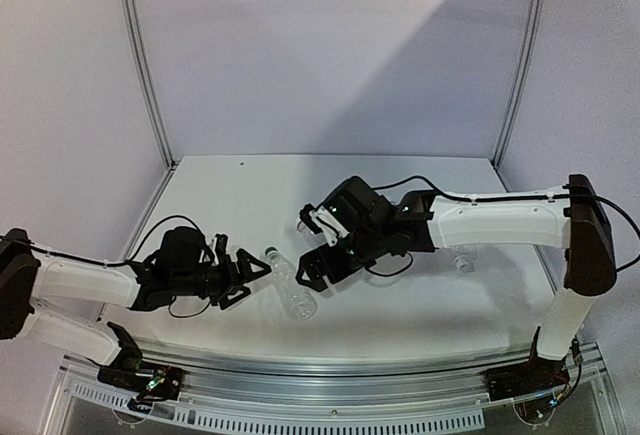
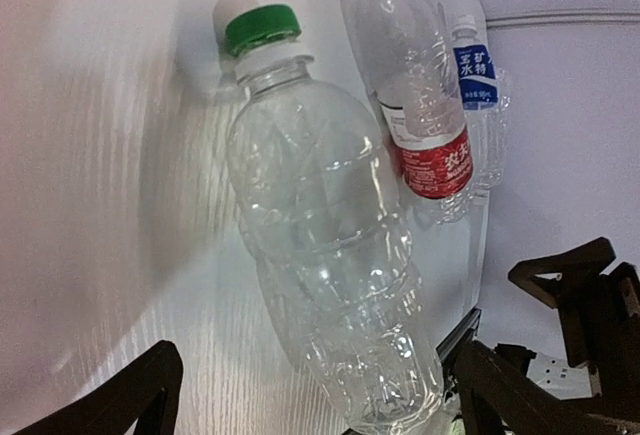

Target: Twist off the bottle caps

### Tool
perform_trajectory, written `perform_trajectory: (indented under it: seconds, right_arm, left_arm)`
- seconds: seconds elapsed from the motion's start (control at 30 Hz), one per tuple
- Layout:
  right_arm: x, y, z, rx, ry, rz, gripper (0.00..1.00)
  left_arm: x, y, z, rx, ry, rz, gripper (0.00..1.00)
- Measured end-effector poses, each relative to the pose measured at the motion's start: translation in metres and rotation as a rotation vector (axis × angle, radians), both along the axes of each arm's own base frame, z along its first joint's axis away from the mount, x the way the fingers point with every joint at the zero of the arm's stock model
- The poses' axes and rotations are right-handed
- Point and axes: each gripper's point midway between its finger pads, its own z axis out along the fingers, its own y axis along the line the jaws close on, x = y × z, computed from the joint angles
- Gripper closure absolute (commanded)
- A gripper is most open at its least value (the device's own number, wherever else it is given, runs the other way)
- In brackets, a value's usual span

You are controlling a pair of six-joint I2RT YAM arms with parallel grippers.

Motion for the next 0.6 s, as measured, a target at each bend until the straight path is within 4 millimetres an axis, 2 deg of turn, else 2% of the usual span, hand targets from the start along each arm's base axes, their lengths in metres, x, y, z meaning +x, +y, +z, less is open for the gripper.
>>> perform_trajectory:
  seconds: [0.1,0.17,0.3,0.4,0.6]
  right_arm:
    - [-0.002,0.012,-0.009,0.033,0.041,0.008,0.09]
    - [-0.005,0.019,-0.023,0.038,0.080,0.012,0.09]
    - [-0.011,0.023,-0.045,0.013,0.134,0.014,0.09]
    - [-0.014,0.031,-0.049,-0.002,0.143,0.019,0.09]
    - [-0.017,0.043,-0.055,-0.015,0.139,0.024,0.10]
  left_arm:
    - [-0.006,0.004,-0.007,-0.017,0.026,0.018,0.03]
    - [-0.008,0.007,-0.007,-0.025,0.030,0.032,0.03]
    - [-0.006,0.014,0.008,-0.058,-0.019,0.068,0.03]
    - [-0.003,0.019,0.019,-0.086,-0.059,0.095,0.03]
    - [-0.002,0.029,0.023,-0.097,-0.086,0.127,0.03]
